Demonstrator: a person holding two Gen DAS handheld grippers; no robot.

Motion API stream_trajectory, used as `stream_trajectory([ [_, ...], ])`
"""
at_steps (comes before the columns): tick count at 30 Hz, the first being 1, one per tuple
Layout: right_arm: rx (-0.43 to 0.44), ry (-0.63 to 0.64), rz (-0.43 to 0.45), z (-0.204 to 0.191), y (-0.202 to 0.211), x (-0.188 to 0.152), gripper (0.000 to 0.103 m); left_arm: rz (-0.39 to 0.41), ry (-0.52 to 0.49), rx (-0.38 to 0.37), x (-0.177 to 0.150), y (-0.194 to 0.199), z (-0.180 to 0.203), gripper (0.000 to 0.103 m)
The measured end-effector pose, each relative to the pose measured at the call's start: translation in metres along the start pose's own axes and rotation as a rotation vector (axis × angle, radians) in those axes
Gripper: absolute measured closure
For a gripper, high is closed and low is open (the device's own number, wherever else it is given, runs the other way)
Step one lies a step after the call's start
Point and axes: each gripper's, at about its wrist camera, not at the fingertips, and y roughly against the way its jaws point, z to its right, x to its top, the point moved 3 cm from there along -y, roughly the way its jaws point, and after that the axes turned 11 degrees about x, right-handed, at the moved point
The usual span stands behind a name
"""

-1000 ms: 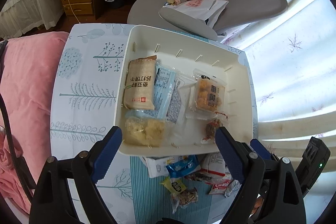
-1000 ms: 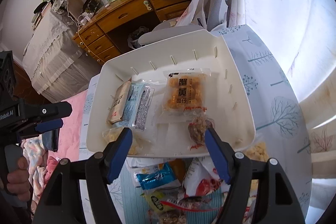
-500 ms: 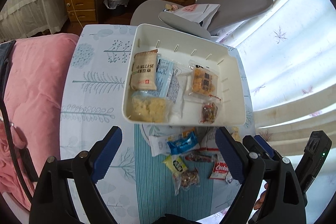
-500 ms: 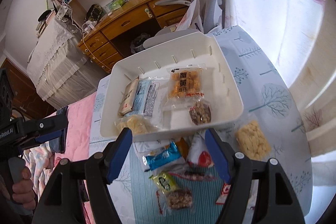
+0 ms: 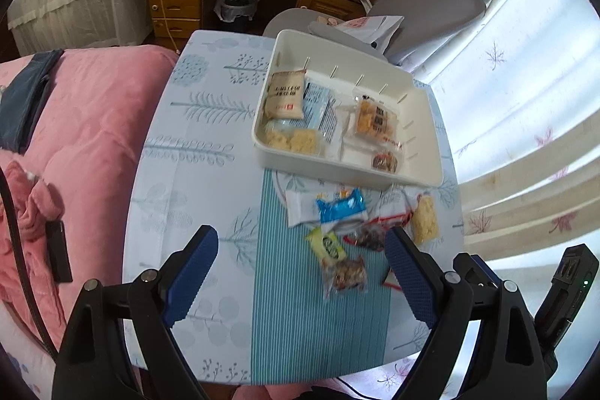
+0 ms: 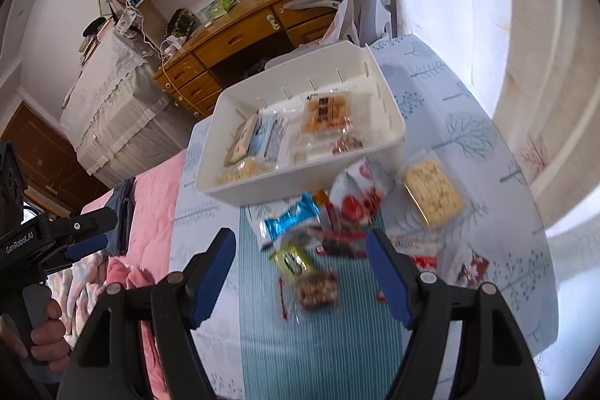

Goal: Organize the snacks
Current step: 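Withdraw both open tools from the basket back over the remaining snacks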

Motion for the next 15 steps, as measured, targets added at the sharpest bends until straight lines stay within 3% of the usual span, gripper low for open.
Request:
stream_trajectory([
  [7,-0.013,-0.003,-0.016,0.011,0.020,-0.035,0.029,-0.005,-0.003,0.006,-0.045,0.000,0.001,0.013],
  [15,-0.075,-0.022,-0.027,0.038,0.029,-0.068,0.028,-0.050,-0.005,0.006,-0.079,-0.027,0.006,0.013],
])
